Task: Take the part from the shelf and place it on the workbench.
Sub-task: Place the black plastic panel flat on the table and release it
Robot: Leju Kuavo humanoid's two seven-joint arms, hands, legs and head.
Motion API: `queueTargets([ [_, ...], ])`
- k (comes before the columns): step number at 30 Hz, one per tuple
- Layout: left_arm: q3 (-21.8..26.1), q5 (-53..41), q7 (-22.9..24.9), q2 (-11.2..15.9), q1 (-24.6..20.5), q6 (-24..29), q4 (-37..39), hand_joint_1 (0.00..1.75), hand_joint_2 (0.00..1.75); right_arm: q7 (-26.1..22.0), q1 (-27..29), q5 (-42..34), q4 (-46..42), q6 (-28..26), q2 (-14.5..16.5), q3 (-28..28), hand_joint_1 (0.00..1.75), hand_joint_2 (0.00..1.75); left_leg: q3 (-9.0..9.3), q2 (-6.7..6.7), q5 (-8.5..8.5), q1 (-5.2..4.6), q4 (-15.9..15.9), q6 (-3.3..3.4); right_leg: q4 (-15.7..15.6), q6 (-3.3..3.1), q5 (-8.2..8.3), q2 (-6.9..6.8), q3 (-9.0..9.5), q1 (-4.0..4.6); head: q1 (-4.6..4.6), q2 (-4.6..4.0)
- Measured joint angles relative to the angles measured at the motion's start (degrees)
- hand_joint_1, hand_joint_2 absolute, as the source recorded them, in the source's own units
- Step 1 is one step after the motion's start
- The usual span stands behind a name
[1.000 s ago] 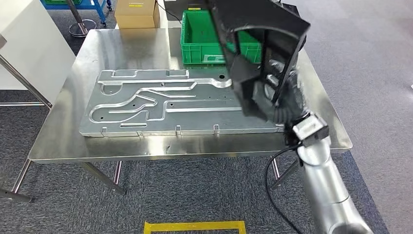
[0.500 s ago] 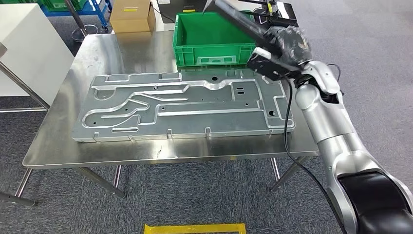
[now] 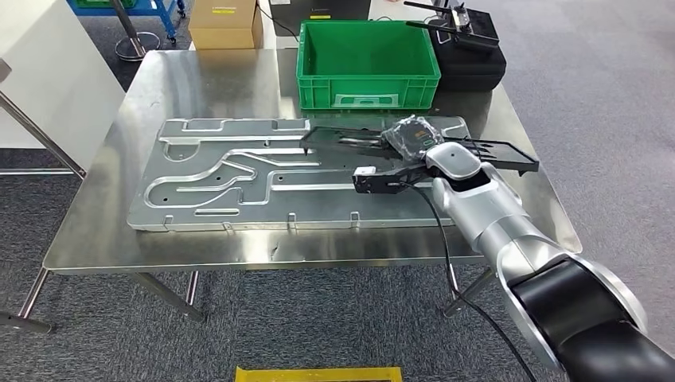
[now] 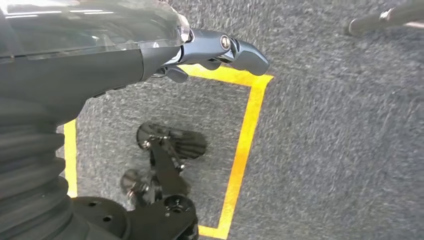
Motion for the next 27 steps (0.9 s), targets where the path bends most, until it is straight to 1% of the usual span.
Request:
queueTargets([
  [1,0.0,-0.1,-0.2,0.0,0.0,0.0,0.0,0.0,1.75,-0.3,0.4,0.4,0.6,-0.4,0.3,0.6,1.55,1.75,0.05,-0.05,-0.09,0.01,0.1,0.02,1.4,0.09,0.17,-0.01,-0.96,-0.12,0.0,0.0],
  [2,0.0,-0.2,-0.3,0.0,0.1,0.0,0.0,0.0,1.75,-0.6,0.8,0.7,1.1,-0.8,0.6,1.2,1.55,1.75,0.13,-0.1,-0.23,0.03,0.2,-0.04,0.5,0.13,1.47,-0.02,-0.82,-0.24,0.01,0.0],
  [3,0.0,-0.3,-0.5,0.0,0.1,0.0,0.0,0.0,1.31,-0.9,1.1,0.9,1.5,-1.1,1.0,1.7,1.17,1.31,0.21,-0.14,-0.44,0.06,0.4,-0.17,-2.4,0.11,3.56,-0.04,0.35,-0.34,0.01,0.0],
  [4,0.0,-0.4,-0.6,0.0,0.1,0.0,0.0,0.0,1.31,-1.3,1.3,1.0,1.8,-1.2,1.3,2.1,0.78,0.87,0.26,-0.15,-0.71,0.07,0.7,-0.39,-6.4,0.04,5.63,-0.06,2.02,-0.4,0.01,0.0],
  [5,0.0,-0.4,-0.6,0.0,0.1,0.0,0.0,0.0,1.31,-1.8,1.5,1.1,2.1,-1.4,1.7,2.5,0.39,0.44,0.21,-0.14,-0.98,-0.02,1.0,-0.67,-10.0,-0.09,7.1,-0.05,3.6,-0.32,0.02,0.0],
  [6,0.0,-0.5,-0.7,0.0,0.0,-0.1,0.0,0.0,1.31,-2.3,1.7,1.2,2.4,-1.4,2.1,2.9,0.0,0.0,0.14,-0.11,-1.17,-0.09,1.2,-0.97,-12.4,-0.26,7.87,-0.02,4.66,-0.26,-0.01,0.0],
  [7,0.0,-0.5,-0.6,0.0,-0.1,-0.1,0.0,0.0,1.75,-2.7,2.0,1.3,2.6,-1.4,2.4,3.4,0.0,0.0,0.09,-0.09,-1.29,-0.18,1.3,-1.25,-13.6,-0.45,7.95,0.03,5.16,-0.15,-0.03,0.0],
  [8,0.0,-0.6,-0.5,0.0,-0.1,0.0,0.0,0.0,1.75,-3.1,2.4,1.4,2.9,-1.4,2.8,3.7,0.0,0.0,0.11,-0.07,-1.31,-0.24,1.3,-1.52,-13.7,-0.68,7.85,0.09,5.26,0.0,-0.04,0.0],
  [9,0.0,-0.8,-0.3,0.0,-0.1,0.3,0.0,0.0,1.75,-3.5,2.8,1.4,3.1,-1.3,3.1,4.1,0.0,0.0,0.22,-0.07,-1.32,-0.21,1.2,-1.8,-13.8,-0.99,7.91,0.13,5.31,-0.05,-0.06,0.0],
  [10,0.0,-0.9,-0.1,0.0,-0.1,0.6,0.0,0.0,1.75,-3.7,3.1,1.3,3.3,-1.3,3.4,4.3,0.0,0.0,0.24,-0.05,-1.58,-0.16,1.4,-2.09,-14.0,-1.33,8.01,0.14,5.45,-0.1,-0.04,0.0],
  [11,0.0,-1.1,0.2,0.0,-0.1,1.0,0.1,0.0,1.75,-4.0,3.3,1.1,3.5,-1.2,3.8,4.4,0.0,0.0,-0.06,-0.02,-2.32,-0.09,2.3,-2.42,-14.2,-1.74,8.12,0.13,5.58,-0.18,-0.07,0.0],
  [12,0.0,-1.2,0.4,0.0,-0.1,1.3,0.1,0.0,1.31,-4.3,3.4,0.9,3.6,-1.2,4.2,4.4,0.0,0.0,-0.87,0.0,-3.62,-0.02,4.3,-2.73,-14.4,-2.08,8.23,0.14,5.71,-0.3,-0.08,0.0],
  [13,0.0,-1.3,0.5,0.0,-0.1,1.6,0.1,0.0,0.87,-4.5,3.5,0.6,3.7,-1.1,4.6,4.4,0.0,0.0,-2.27,0.04,-5.41,0.09,7.5,-3.01,-14.5,-2.32,8.28,0.15,5.79,-0.29,-0.1,0.0],
  [14,0.0,-1.3,0.5,0.0,-0.1,1.8,0.1,0.0,0.44,-4.7,3.8,0.3,3.9,-1.1,5.0,4.4,0.0,0.0,-4.04,0.05,-7.28,0.15,11.4,-3.25,-14.5,-2.46,8.27,0.17,5.8,-0.24,-0.12,0.0],
  [15,0.0,-1.2,0.4,0.0,0.0,1.8,0.1,0.0,0.0,-5.0,4.1,-0.1,4.0,-1.2,5.3,4.4,0.0,0.0,-5.74,0.05,-8.65,0.2,15.0,-3.41,-14.5,-2.51,8.26,0.19,5.8,-0.18,-0.11,0.0],
  [16,0.0,-1.2,0.3,-0.1,0.0,1.9,0.1,0.0,0.0,-5.2,4.4,-0.6,4.1,-1.3,5.4,4.4,0.0,0.0,-6.82,0.06,-9.12,0.23,17.2,-3.5,-14.5,-2.53,8.25,0.2,5.82,-0.12,-0.11,0.0],
  [17,0.0,-1.2,0.1,-0.1,0.1,1.9,0.1,0.0,0.0,-5.6,4.7,-1.3,4.2,-1.6,5.5,4.4,0.0,0.0,-6.76,0.06,-8.38,0.23,17.0,-3.5,-14.5,-2.53,8.24,0.22,5.85,-0.1,-0.11,0.0],
  [18,0.0,-1.2,0.0,-0.1,0.2,1.9,0.1,0.0,0.0,-6.1,4.9,-2.1,4.2,-2.0,5.6,4.3,0.0,0.0,-5.58,0.06,-6.69,0.23,14.5,-3.39,-14.5,-2.5,8.22,0.26,5.92,-0.09,-0.11,0.0],
  [19,0.0,-1.2,0.0,0.0,0.2,1.9,0.1,0.0,0.0,-6.8,5.0,-3.0,4.2,-2.6,5.6,4.1,0.0,0.0,-3.53,0.06,-4.53,0.22,10.4,-3.19,-14.5,-2.45,8.19,0.31,6.02,-0.09,-0.1,0.0],
  [20,0.0,-1.3,0.0,0.0,0.2,1.9,0.1,0.0,0.0,-7.7,5.0,-4.0,4.1,-3.3,5.7,3.8,0.0,0.0,-1.39,0.05,-2.95,0.14,6.1,-2.92,-14.5,-2.35,8.14,0.38,6.09,0.0,-0.1,0.0],
  [21,0.0,-1.3,0.1,0.0,0.1,1.9,0.1,0.0,0.0,-8.7,5.1,-5.1,4.0,-4.2,5.7,3.4,0.0,0.0,0.17,0.04,-1.98,0.03,3.0,-2.6,-14.4,-2.18,8.12,0.46,6.12,0.07,-0.09,0.0],
  [22,0.0,-1.4,0.2,0.0,0.1,1.9,0.1,0.0,0.0,-9.8,5.2,-6.1,3.8,-5.1,5.7,2.9,0.0,0.0,1.04,0.02,-1.64,-0.1,1.3,-2.31,-14.5,-1.95,8.15,0.54,6.1,0.13,-0.08,0.0],
  [23,0.0,-1.4,0.3,0.0,0.1,2.0,0.1,0.0,0.0,-11.0,5.4,-7.2,3.6,-6.0,5.8,2.5,0.0,0.0,1.25,0.0,-1.76,-0.25,0.8,-2.05,-14.5,-1.68,8.24,0.6,6.08,0.17,-0.07,0.0],
  [25,0.0,-1.4,0.4,0.0,0.1,2.0,0.1,0.0,0.0,-14.2,6.0,-9.8,2.6,-8.0,5.9,1.5,0.0,0.0,1.39,0.07,-1.36,-0.09,0.3,-1.43,-14.7,-1.04,8.28,0.64,6.14,0.17,-0.04,0.0],
  [26,0.0,-1.4,0.4,0.0,0.1,2.0,0.1,0.0,0.0,-16.0,6.3,-11.5,1.8,-9.2,5.9,0.9,0.0,0.0,1.53,0.11,-1.12,0.07,0.0,-1.06,-14.2,-0.76,7.78,0.6,5.97,0.21,0.0,0.0],
  [27,-0.1,-1.4,0.4,0.0,0.0,1.9,0.1,0.0,0.0,-17.9,6.6,-13.6,0.5,-10.4,6.0,0.1,0.0,0.0,1.66,0.16,-0.88,0.25,-0.4,-0.74,-12.6,-0.53,6.63,0.54,5.32,0.25,0.05,0.0],
])
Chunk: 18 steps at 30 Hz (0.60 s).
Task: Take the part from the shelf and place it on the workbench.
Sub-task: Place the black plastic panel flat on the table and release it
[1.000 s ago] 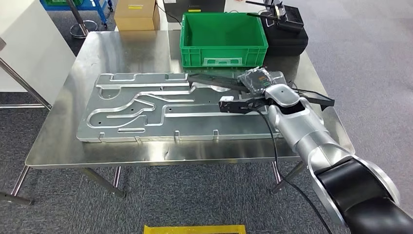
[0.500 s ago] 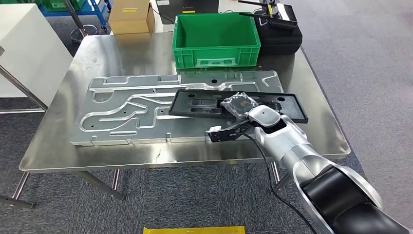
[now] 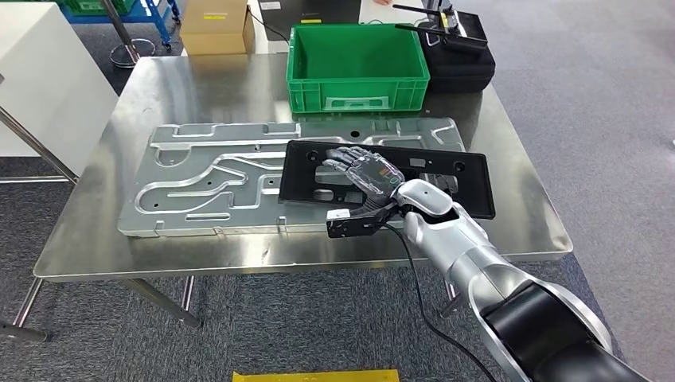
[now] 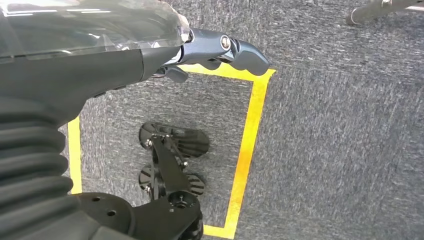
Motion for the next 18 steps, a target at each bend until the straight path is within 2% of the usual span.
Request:
queueTargets([
  [1,0.0,0.0,0.0,0.0,0.0,-0.1,0.0,0.0,0.0,-1.5,0.5,-2.2,-1.6,-1.1,0.0,-0.8,0.0,0.0,0.08,0.04,0.15,0.1,-0.2,0.2,2.7,0.17,-1.71,-0.07,-1.19,-0.03,0.06,0.0],
  [3,0.0,0.0,-0.2,0.0,0.0,-0.5,0.0,0.0,0.0,-2.8,2.7,-7.1,-7.1,-2.7,-0.4,-2.5,0.0,0.0,0.03,0.03,0.18,0.09,-0.3,0.39,10.3,0.46,-5.35,-0.15,-4.61,-0.09,0.11,0.0],
  [4,0.0,0.0,-0.3,0.0,0.0,-0.7,0.0,0.0,0.0,-2.5,4.5,-9.5,-11.0,-3.1,-1.0,-3.3,0.0,0.0,0.03,-0.06,0.15,0.09,-0.2,0.43,13.0,0.6,-6.1,-0.19,-5.79,-0.18,0.13,0.0],
  [5,0.0,0.0,-0.5,-0.1,0.1,-0.9,0.0,0.0,0.0,-1.7,6.5,-11.6,-15.5,-3.3,-2.0,-4.0,0.0,0.0,0.02,-0.18,0.1,0.09,-0.1,0.44,13.7,0.7,-5.8,-0.22,-6.07,-0.29,0.13,0.0],
  [6,0.0,0.0,-0.7,-0.1,0.2,-1.1,0.0,0.0,0.0,-0.7,8.4,-13.2,-20.2,-3.7,-3.1,-4.7,0.0,0.0,0.03,-0.33,0.02,0.09,0.0,0.41,12.1,0.73,-4.46,-0.27,-5.23,-0.41,0.13,0.0],
  [8,0.0,0.2,-1.3,-0.3,0.4,-1.4,0.1,0.0,0.0,0.8,11.7,-15.1,-29.0,-5.6,-5.8,-6.3,0.0,0.0,0.0,-0.57,-0.28,0.06,0.4,0.15,4.4,0.53,-0.9,-0.47,-1.39,-0.48,0.13,0.0],
  [10,0.0,0.7,-2.0,-0.6,0.5,-1.9,0.1,0.0,0.0,1.6,15.9,-16.2,-37.4,-9.7,-8.8,-8.9,0.0,0.0,-0.14,-0.83,-0.65,-0.1,0.9,-0.29,-1.1,0.13,0.69,-0.66,1.3,-0.23,0.09,0.0],
  [13,0.0,2.0,-3.1,-1.0,1.0,-2.3,0.1,0.0,0.0,2.5,25.6,-16.0,-49.2,-17.3,-13.5,-15.5,0.0,0.0,-0.13,-1.16,-1.05,-0.1,1.1,-1.01,-2.3,-0.55,0.59,-0.87,1.98,-0.07,0.09,0.0],
  [15,0.2,3.0,-3.6,-1.4,1.4,-2.3,0.1,0.0,0.0,2.6,32.9,-15.4,-55.7,-20.5,-15.6,-21.5,0.0,0.0,-0.59,-0.83,-2.69,-0.04,2.8,-1.51,-2.8,-1.13,0.67,-1.11,2.43,-0.31,0.08,0.0],
  [16,0.5,3.4,-3.7,-1.6,1.6,-2.2,0.1,0.0,0.0,2.6,36.7,-15.4,-58.5,-21.5,-16.4,-24.8,0.0,0.0,-1.51,-0.54,-4.39,0.04,5.3,-1.72,-3.0,-1.37,0.68,-1.22,2.63,-0.42,0.06,0.0],
  [18,1.0,4.3,-4.0,-2.1,1.7,-2.0,0.1,0.0,0.0,2.5,44.3,-15.5,-62.7,-22.2,-17.2,-32.0,0.0,0.0,-4.55,-0.16,-8.38,0.16,12.9,-2.04,-3.0,-1.61,0.51,-1.4,2.78,-0.36,0.04,0.0],
])
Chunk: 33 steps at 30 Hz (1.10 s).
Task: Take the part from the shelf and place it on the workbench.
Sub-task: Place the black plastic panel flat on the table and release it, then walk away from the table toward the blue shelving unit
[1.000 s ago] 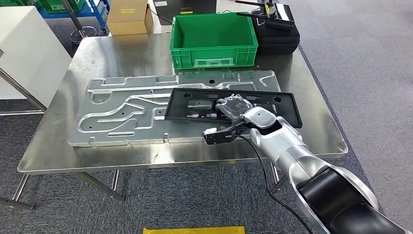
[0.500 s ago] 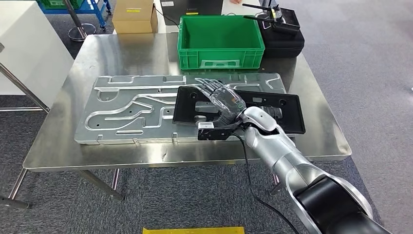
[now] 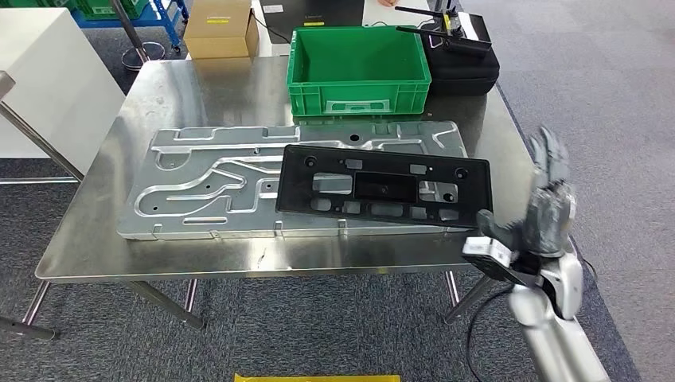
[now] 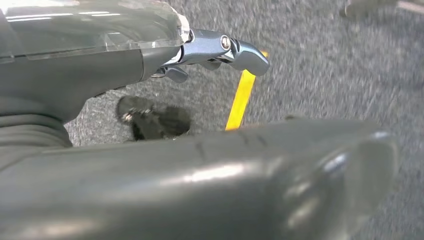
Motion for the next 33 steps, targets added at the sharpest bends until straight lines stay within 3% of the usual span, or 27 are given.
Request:
queueTargets([
  [1,0.3,0.4,-0.1,-0.2,0.1,0.1,0.0,0.0,0.0,-0.4,3.6,-0.1,-1.3,0.3,-0.1,-3.7,0.0,0.0,-1.27,0.06,-1.14,0.04,3.0,-0.09,0.0,-0.01,-0.09,-0.07,0.04,0.03,0.0,0.0],
  [2,0.6,0.6,-0.1,-0.4,0.2,0.3,0.0,0.0,0.0,-1.1,7.0,-0.3,-2.1,0.9,-0.1,-7.5,0.0,0.0,-1.69,0.07,-1.2,0.04,4.2,-0.1,0.1,0.01,-0.18,-0.11,0.08,0.04,0.0,0.0],
  [3,0.8,0.8,0.0,-0.6,0.4,0.4,0.0,0.0,0.0,-2.2,9.8,0.0,-2.4,1.9,0.2,-11.3,0.0,0.0,-0.93,0.07,-0.1,0.04,2.9,0.01,0.1,0.08,-0.27,-0.1,0.16,0.03,-0.01,0.0],
  [5,1.3,0.9,0.3,-0.9,0.5,0.6,0.0,0.0,0.0,-5.0,13.7,1.9,-1.8,3.8,1.4,-19.3,0.0,0.0,3.07,0.01,3.46,-0.03,-4.8,0.56,0.2,0.28,-0.39,0.04,0.37,0.01,0.01,0.0],
  [7,1.6,0.9,0.4,-1.1,0.4,0.8,0.0,0.0,0.0,-7.2,15.7,5.2,0.2,5.4,3.1,-26.8,0.0,0.0,6.25,-0.09,5.42,-0.34,-10.9,1.17,0.3,0.7,-0.36,0.25,0.38,0.07,0.02,0.0],
  [11,1.8,0.6,0.6,-1.4,0.3,0.6,0.0,0.0,0.0,-8.8,16.0,14.8,12.1,6.0,5.7,-40.8,0.0,0.0,6.78,-0.11,6.3,-0.51,-12.7,2.36,0.3,2.1,-0.35,0.42,0.38,-0.04,0.05,0.0],
  [12,1.8,0.5,0.6,-1.5,0.3,0.3,0.0,0.0,0.0,-8.8,15.8,17.0,16.7,5.3,5.9,-44.3,0.0,0.0,6.7,-0.11,6.75,-0.4,-13.1,2.85,1.1,2.35,-1.42,0.48,0.13,-0.08,0.13,0.0],
  [14,1.8,0.3,0.4,-1.6,0.3,0.0,0.0,0.0,0.0,-7.8,15.2,19.7,26.2,4.0,6.1,-50.4,0.0,0.0,6.17,-0.09,7.54,-0.4,-13.6,3.49,6.2,2.66,-5.82,0.67,-1.69,-0.2,0.31,0.0],
  [16,1.8,-0.1,0.0,-1.6,0.4,-0.3,0.0,0.0,0.0,-5.2,14.6,22.1,35.4,3.4,6.3,-54.7,0.0,0.0,5.21,-0.01,8.11,-0.6,-13.5,3.61,13.1,2.9,-9.98,0.76,-3.94,-0.32,0.38,0.0],
  [17,1.8,-0.3,-0.3,-1.6,0.4,-0.5,0.0,0.0,0.0,-3.1,14.4,23.5,39.9,3.6,6.6,-56.2,0.0,0.0,4.7,0.04,8.41,-0.68,-13.4,3.55,14.9,3.0,-10.53,0.76,-4.13,-0.43,0.37,0.0],
  [18,1.8,-0.5,-0.7,-1.6,0.4,-0.7,0.0,0.0,0.0,-0.4,14.2,25.0,43.8,4.4,6.9,-57.3,0.0,0.0,4.22,0.07,8.69,-0.7,-13.2,3.45,14.6,3.06,-9.82,0.75,-3.25,-0.55,0.37,0.0],
  [19,1.8,-0.7,-0.9,-1.6,0.4,-0.9,0.0,0.0,0.0,2.6,13.9,26.2,47.5,5.5,7.4,-58.3,0.0,0.0,3.73,0.1,8.95,-0.69,-13.0,3.29,12.3,3.09,-8.31,0.74,-1.33,-0.67,0.37,0.0],
  [20,1.8,-1.0,-1.1,-1.7,0.4,-1.0,0.0,0.0,0.0,5.6,13.6,27.1,50.8,6.9,7.9,-59.2,0.0,0.0,3.26,0.14,9.19,-0.67,-12.7,3.05,8.5,3.09,-6.78,0.73,1.42,-0.82,0.38,0.0],
  [22,1.7,-1.5,-1.2,-1.7,0.5,-1.1,0.0,0.0,0.0,11.6,12.8,28.6,56.3,10.0,9.3,-60.7,0.0,0.0,2.52,0.19,9.63,-0.79,-12.1,2.43,1.7,2.85,-5.35,0.88,5.83,-0.73,0.36,0.0],
  [23,1.7,-1.6,-1.1,-1.7,0.5,-1.1,0.0,0.0,0.0,14.3,12.5,29.1,58.5,11.5,9.9,-61.3,0.0,0.0,2.33,0.2,9.89,-0.87,-11.8,2.08,0.0,2.66,-5.38,0.99,6.8,-0.63,0.36,0.0],
  [25,1.6,-1.7,-0.9,-1.7,0.5,-1.1,0.0,0.0,0.0,18.8,12.0,29.8,61.9,14.5,11.1,-62.3,0.0,0.0,2.2,0.18,10.55,-0.95,-11.8,1.34,-0.3,2.0,-5.15,1.15,6.41,-0.49,0.37,0.0],
  [26,1.6,-1.6,-0.8,-1.7,0.6,-0.9,0.0,0.0,0.0,20.4,11.7,29.8,63.3,16.1,11.6,-62.8,0.0,0.0,2.03,0.15,10.51,-0.86,-11.7,0.99,-0.4,1.57,-4.87,1.04,6.07,-0.57,0.38,0.0],
  [27,1.5,-1.6,-0.5,-1.8,0.7,-0.8,0.0,0.0,0.0,21.8,11.3,29.8,64.4,17.7,12.0,-63.3,0.0,0.0,1.65,0.13,9.42,-0.76,-10.9,0.67,-0.4,1.01,-4.35,0.95,5.54,-0.64,0.36,0.0],
  [29,1.5,-1.5,0.0,-1.9,0.8,-0.4,0.0,0.0,0.0,24.2,10.6,29.4,66.3,20.8,12.6,-64.4,0.0,0.0,0.14,0.14,4.26,-0.56,-6.3,0.18,-0.5,0.19,-3.1,0.75,4.17,-0.67,0.31,0.0],
  [31,1.5,-1.8,0.5,-2.0,0.8,-0.1,0.0,0.0,0.0,26.6,10.1,28.4,67.6,23.6,12.9,-65.5,0.0,0.0,-1.45,0.16,-0.99,-0.51,1.0,-0.1,-0.4,-0.03,-1.89,0.68,2.56,-0.41,0.26,0.0],
  [32,1.5,-2.0,0.9,-2.0,0.8,0.0,0.0,0.0,0.0,27.9,9.8,27.7,68.1,24.8,13.0,-66.1,0.0,0.0,-1.47,0.16,-1.77,-0.51,3.6,-0.13,-0.3,-0.04,-1.31,0.63,1.74,-0.27,0.26,0.0],
  [33,1.5,-2.3,1.3,-2.0,0.8,0.0,0.0,0.0,0.0,29.2,9.5,27.0,68.6,26.0,13.2,-66.8,0.0,0.0,-0.58,0.16,-1.23,-0.52,4.4,-0.03,-0.1,-0.03,-0.76,0.59,0.9,-0.14,0.25,0.0],
])
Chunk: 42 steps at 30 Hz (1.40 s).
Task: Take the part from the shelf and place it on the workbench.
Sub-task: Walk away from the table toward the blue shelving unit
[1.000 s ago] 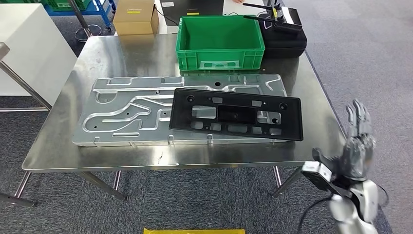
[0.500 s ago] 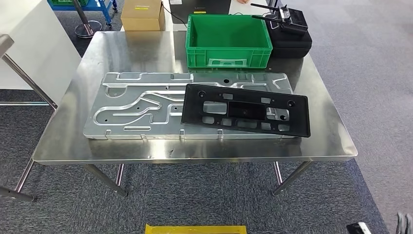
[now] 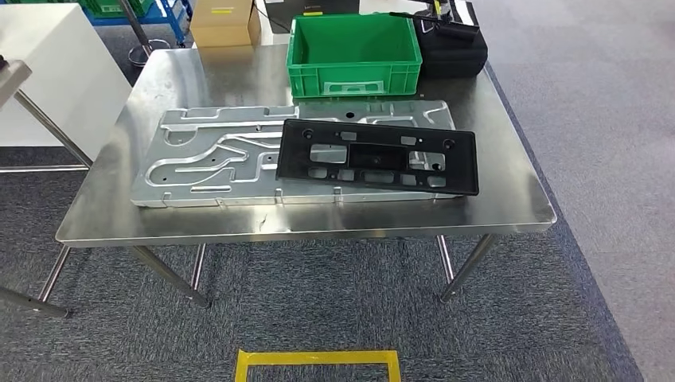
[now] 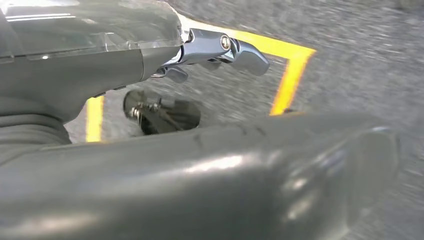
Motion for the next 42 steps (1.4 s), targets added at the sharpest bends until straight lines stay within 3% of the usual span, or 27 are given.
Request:
queueTargets([
  [1,-0.1,-0.4,0.5,0.0,0.0,0.0,0.0,0.0,0.0,1.2,-0.3,-0.7,0.4,1.1,0.2,-0.7,0.0,0.0,1.9,0.0,1.44,-0.03,-1.3,0.22,0.2,0.03,0.5,-0.02,-0.79,0.13,0.01,0.0],
  [3,-0.2,-1.0,1.4,0.0,-0.2,-0.1,0.0,0.0,0.0,3.1,-0.9,-1.9,1.1,3.1,0.8,-2.0,0.0,0.0,8.17,0.0,3.61,-0.23,-9.1,1.02,0.5,0.19,1.39,-0.01,-2.01,0.38,0.0,0.0],
  [5,-0.4,-1.4,2.4,0.0,-0.4,-0.1,0.0,0.0,0.0,3.9,-1.4,-3.0,1.6,4.8,1.5,-3.5,0.0,0.0,13.11,-0.02,3.32,-0.57,-16.7,1.69,0.6,0.63,2.25,-0.04,-2.51,0.48,0.05,0.0],
  [6,-0.4,-1.5,2.9,0.0,-0.5,-0.1,0.0,0.0,0.0,4.0,-1.7,-3.2,1.8,5.5,1.9,-4.1,0.0,0.0,13.99,-0.03,2.91,-0.73,-18.4,1.92,0.5,0.95,2.74,-0.07,-2.57,0.42,-0.02,0.0],
  [8,-0.5,-1.8,3.8,-0.1,-0.5,-0.1,0.0,0.0,0.0,3.6,-1.9,-3.0,2.2,6.9,2.6,-4.9,0.0,0.0,13.62,0.1,3.94,-0.78,-19.2,2.48,0.2,1.68,3.55,-0.05,-2.64,0.22,-0.15,0.0],
  [9,-0.6,-1.9,4.2,-0.3,-0.5,-0.1,0.0,0.0,0.0,3.2,-2.0,-2.6,2.4,7.5,2.8,-5.1,0.0,0.0,13.24,0.25,4.67,-0.68,-19.6,2.89,0.6,1.98,2.91,0.0,-2.95,0.19,-0.18,0.0],
  [11,-0.6,-2.2,4.8,-0.5,-0.5,-0.1,0.0,0.0,0.0,2.1,-2.1,-2.2,2.7,8.4,3.2,-5.3,0.0,0.0,11.95,0.55,6.35,-0.43,-20.2,3.62,4.2,2.37,-1.54,0.15,-4.24,0.16,-0.08,0.0],
  [13,-0.6,-2.4,5.2,-0.6,-0.4,-0.1,0.0,0.0,0.0,1.3,-2.3,-2.3,2.8,9.0,3.4,-5.5,0.0,0.0,10.14,0.68,7.69,-0.51,-20.0,3.83,11.1,2.66,-7.15,0.21,-5.88,0.07,-0.04,0.0],
  [14,-0.7,-2.5,5.5,-0.7,-0.4,-0.1,0.0,0.0,0.0,1.0,-2.4,-2.3,2.9,9.4,3.4,-5.6,0.0,0.0,9.13,0.74,8.33,-0.52,-19.8,3.75,14.1,2.84,-8.26,0.2,-6.19,0.0,-0.03,0.0],
  [15,-0.7,-2.6,5.7,-0.7,-0.4,-0.1,0.0,0.0,0.0,0.8,-2.5,-2.3,2.9,9.7,3.5,-5.7,0.0,0.0,8.09,0.8,8.93,-0.51,-19.5,3.64,15.7,3.0,-7.89,0.19,-5.83,-0.08,-0.04,0.0],
  [16,-0.8,-2.8,5.9,-0.9,-0.4,-0.1,0.1,0.0,0.0,0.8,-2.5,-2.3,3.0,10.0,3.5,-5.8,0.0,0.0,7.01,0.83,9.46,-0.47,-19.1,3.48,15.5,3.1,-6.36,0.19,-4.55,-0.18,-0.03,0.0],
  [18,-1.0,-3.3,6.3,-1.1,-0.4,-0.1,0.1,0.0,0.0,1.0,-2.7,-2.4,3.1,10.7,3.6,-5.8,0.0,0.0,4.98,0.83,10.28,-0.38,-17.9,3.04,9.9,3.15,-3.55,0.19,0.62,-0.41,-0.03,0.0],
  [20,-1.4,-3.7,6.9,-1.2,-0.6,0.0,0.1,0.0,0.0,1.8,-3.0,-2.4,3.1,11.3,3.7,-5.9,0.0,0.0,3.53,0.82,10.93,-0.49,-16.7,2.46,2.1,2.84,-4.31,0.25,6.06,-0.31,-0.06,0.0],
  [21,-1.5,-3.8,7.2,-1.2,-0.6,0.0,0.1,0.0,0.0,2.3,-3.2,-2.4,3.2,11.6,3.7,-6.0,0.0,0.0,3.11,0.83,11.35,-0.55,-16.3,2.12,-0.2,2.55,-5.13,0.27,7.39,-0.17,-0.08,0.0],
  [23,-1.7,-4.0,7.6,-1.3,-0.7,0.0,0.2,0.0,0.0,3.1,-3.2,-2.5,3.3,12.1,3.7,-6.2,0.0,0.0,2.6,0.8,12.25,-0.56,-16.2,1.42,-1.2,1.72,-5.13,0.16,7.17,-0.05,-0.06,-0.01],
  [24,-1.7,-4.1,7.7,-1.3,-0.7,0.0,0.2,0.0,0.0,3.3,-3.2,-2.6,3.3,12.3,3.8,-6.3,0.0,0.0,2.26,0.75,11.88,-0.45,-15.9,1.09,-1.2,1.23,-4.58,0.01,6.64,-0.09,-0.06,0.0],
  [25,-1.7,-4.1,7.8,-1.3,-0.7,0.0,0.2,0.0,0.0,3.2,-3.2,-2.5,3.3,12.4,3.8,-6.3,0.0,0.0,1.72,0.7,10.3,-0.32,-14.8,0.78,-1.2,0.71,-3.9,-0.15,5.97,-0.18,-0.08,0.0],
  [28,-1.9,-4.2,7.6,-1.5,-0.6,0.1,0.3,0.0,0.0,1.4,-3.1,-0.1,3.3,12.0,3.8,-6.0,0.0,0.0,-0.61,0.64,1.53,0.02,-5.8,0.06,-1.2,-0.06,-1.69,-0.37,3.26,-0.13,-0.17,0.0],
  [29,-2.0,-4.2,7.4,-1.6,-0.6,0.1,0.3,0.0,0.0,0.5,-3.0,1.4,3.3,11.8,3.8,-5.6,0.0,0.0,-0.97,0.64,-0.01,0.09,-2.5,-0.08,-1.0,-0.05,-0.97,-0.39,2.23,-0.05,-0.18,0.0],
  [30,-2.0,-4.4,7.1,-1.7,-0.7,0.0,0.3,0.0,0.0,-0.3,-2.9,2.9,3.3,11.6,3.7,-5.0,0.0,0.0,-0.67,0.64,-0.06,0.14,-0.3,-0.13,-0.9,0.0,-0.26,-0.42,1.15,0.03,-0.18,0.0],
  [32,-2.3,-4.7,6.6,-1.7,-0.9,0.0,0.3,0.0,0.0,-1.6,-2.9,5.1,3.3,11.7,3.6,-3.6,0.0,0.0,2.66,0.63,3.01,0.18,-1.6,0.12,-0.4,0.17,1.02,-0.45,-0.95,0.15,-0.2,0.0],
  [34,-2.6,-5.0,6.1,-1.6,-1.3,-0.1,0.3,0.0,0.0,-2.4,-3.1,6.4,3.4,11.7,3.6,-2.4,0.0,0.0,9.43,0.58,4.39,-0.02,-9.6,0.89,0.0,0.49,2.17,-0.45,-2.43,0.28,-0.2,0.0],
  [36,-2.9,-5.2,5.7,-1.4,-1.8,-0.2,0.3,0.0,0.0,-2.7,-3.2,7.3,3.4,11.7,3.6,-1.3,0.0,0.0,14.57,0.55,2.71,-0.39,-17.5,1.66,0.1,1.08,3.27,-0.55,-3.1,0.31,-0.16,0.0],
  [37,-3.0,-5.3,5.6,-1.3,-1.9,-0.2,0.3,0.0,0.0,-2.7,-3.2,7.6,3.4,11.8,3.7,-0.8,0.0,0.0,15.41,0.56,2.13,-0.59,-19.3,2.01,0.0,1.48,3.86,-0.63,-3.24,0.26,-0.16,0.0],
  [39,-3.2,-5.4,5.6,-1.3,-2.0,-0.1,0.3,0.0,0.0,-2.4,-3.1,8.0,3.5,12.1,3.7,0.0,0.0,0.0,14.63,0.69,3.13,-0.61,-20.0,2.81,-0.2,2.26,4.53,-0.6,-3.64,0.13,-0.14,0.0],
  [40,-3.2,-5.3,5.7,-1.3,-2.0,-0.1,0.3,0.0,0.0,-2.1,-3.1,8.1,3.6,12.5,3.7,0.3,0.0,0.0,13.97,0.8,3.95,-0.52,-20.2,3.3,0.4,2.55,3.43,-0.48,-4.06,0.08,-0.09,0.0],
  [42,-3.3,-5.3,5.8,-1.2,-2.1,0.1,0.3,0.0,0.0,-1.4,-3.0,8.2,3.7,13.2,3.7,0.9,0.0,0.0,12.29,0.98,5.63,-0.39,-20.4,3.97,4.7,2.93,-2.14,-0.22,-5.43,-0.09,0.0,0.0],
])
